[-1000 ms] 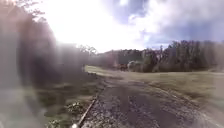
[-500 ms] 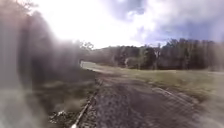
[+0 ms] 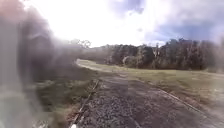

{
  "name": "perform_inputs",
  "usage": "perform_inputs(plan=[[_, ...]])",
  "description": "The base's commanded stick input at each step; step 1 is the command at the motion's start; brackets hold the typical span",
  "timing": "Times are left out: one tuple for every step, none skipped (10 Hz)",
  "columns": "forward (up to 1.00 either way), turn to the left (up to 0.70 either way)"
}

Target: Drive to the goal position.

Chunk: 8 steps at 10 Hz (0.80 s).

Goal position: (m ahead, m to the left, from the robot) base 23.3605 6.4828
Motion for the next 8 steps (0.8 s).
perform_inputs(plan=[[0.70, -0.13], [0.70, -0.13], [0.70, -0.13], [0.70, -0.13], [0.70, -0.07], [0.70, -0.07], [0.70, -0.07], [0.70, -0.03]])
